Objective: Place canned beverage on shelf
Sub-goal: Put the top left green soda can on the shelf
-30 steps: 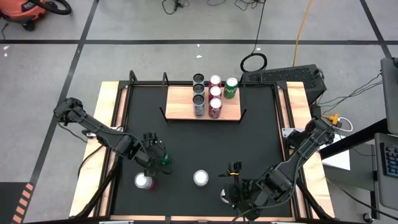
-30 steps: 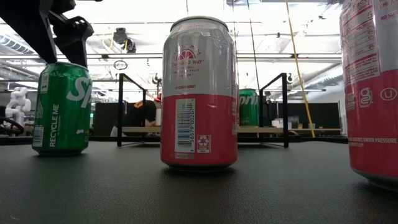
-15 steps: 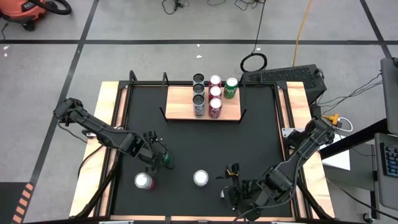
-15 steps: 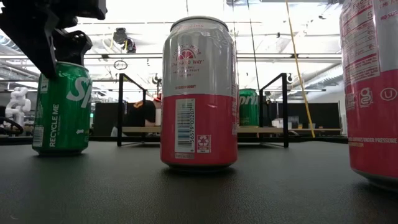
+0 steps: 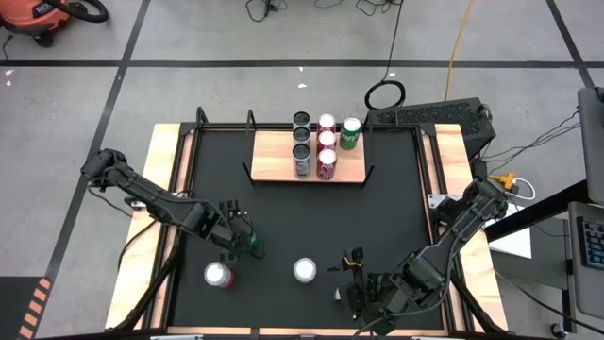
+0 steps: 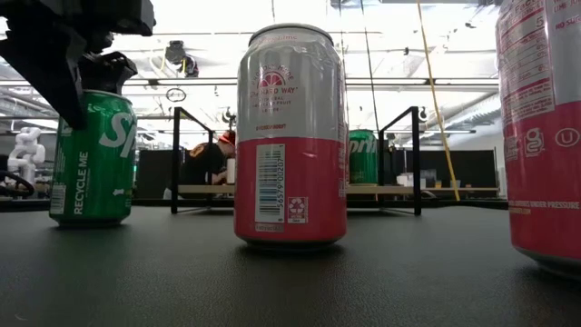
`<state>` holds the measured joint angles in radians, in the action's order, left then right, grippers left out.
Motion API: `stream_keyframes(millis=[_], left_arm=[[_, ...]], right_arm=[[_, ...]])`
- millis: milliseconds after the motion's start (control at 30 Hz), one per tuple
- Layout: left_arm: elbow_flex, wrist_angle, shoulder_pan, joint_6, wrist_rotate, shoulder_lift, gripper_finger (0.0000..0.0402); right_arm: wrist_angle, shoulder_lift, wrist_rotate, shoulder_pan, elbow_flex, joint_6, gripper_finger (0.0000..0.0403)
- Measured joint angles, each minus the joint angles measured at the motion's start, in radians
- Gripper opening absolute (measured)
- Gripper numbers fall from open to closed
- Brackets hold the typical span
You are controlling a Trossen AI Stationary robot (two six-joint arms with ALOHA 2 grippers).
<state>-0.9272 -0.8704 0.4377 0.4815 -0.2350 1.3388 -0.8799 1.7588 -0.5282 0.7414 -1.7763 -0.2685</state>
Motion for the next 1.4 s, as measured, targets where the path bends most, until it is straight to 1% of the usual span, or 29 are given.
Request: stream_keyframes(millis=[133, 233, 367, 467, 500, 600, 667, 800, 900, 933, 1033, 1133, 1233, 1400], left_arm=[[-0.004, 0.003, 0.000, -0.070, 0.001, 0.000, 0.0283], [-0.024, -0.006, 0.000, -0.132, 0.003, 0.002, 0.0283], [-0.081, -0.008, 0.000, -0.241, 0.003, 0.002, 0.0283], [-0.144, -0.015, 0.000, -0.345, 0.002, 0.001, 0.0283], [-0.167, -0.012, 0.000, -0.383, 0.002, 0.001, 0.0283], [-0.235, -0.013, 0.000, -0.487, 0.002, 0.001, 0.0283], [-0.277, -0.013, 0.000, -0.554, 0.002, 0.001, 0.0283], [-0.353, -0.009, 0.001, -0.686, 0.010, 0.001, 0.0282], [-0.382, -0.003, 0.001, -0.763, 0.012, 0.001, 0.0282], [-0.388, -0.003, 0.001, -0.785, 0.012, 0.001, 0.0282], [-0.396, 0.001, 0.001, -0.855, 0.015, 0.001, 0.0282], [-0.396, 0.000, 0.001, -0.914, 0.022, 0.001, 0.0282], [-0.396, 0.007, 0.001, -0.935, 0.022, 0.001, 0.0282], [-0.396, 0.007, 0.001, -0.993, 0.053, 0.001, 0.0282]], right_arm=[[-0.005, -0.001, -0.010, 0.000, 0.008, 0.000, 0.0338], [-0.005, -0.002, -0.063, 0.000, 0.045, -0.011, 0.0338], [0.019, -0.002, -0.133, -0.001, 0.108, -0.056, 0.0338], [0.137, -0.002, -0.212, -0.004, 0.155, -0.054, 0.0338], [0.198, -0.002, -0.231, -0.005, 0.171, -0.027, 0.0338], [0.396, -0.002, -0.230, -0.021, 0.219, 0.048, 0.0338], [0.503, -0.002, -0.229, -0.039, 0.251, 0.070, 0.0338], [0.608, -0.002, -0.228, -0.095, 0.306, 0.041, 0.0338], [0.630, -0.001, -0.226, -0.146, 0.328, 0.001, 0.0338], [0.631, -0.001, -0.215, -0.163, 0.330, -0.010, 0.0338], [0.649, -0.001, -0.120, -0.217, 0.330, -0.019, 0.0341], [0.699, -0.001, -0.031, -0.264, 0.330, 0.021, 0.0348], [0.743, -0.001, 0.056, -0.303, 0.330, 0.070, 0.0356], [0.778, -0.001, 0.155, -0.359, 0.330, 0.148, 0.0357]])
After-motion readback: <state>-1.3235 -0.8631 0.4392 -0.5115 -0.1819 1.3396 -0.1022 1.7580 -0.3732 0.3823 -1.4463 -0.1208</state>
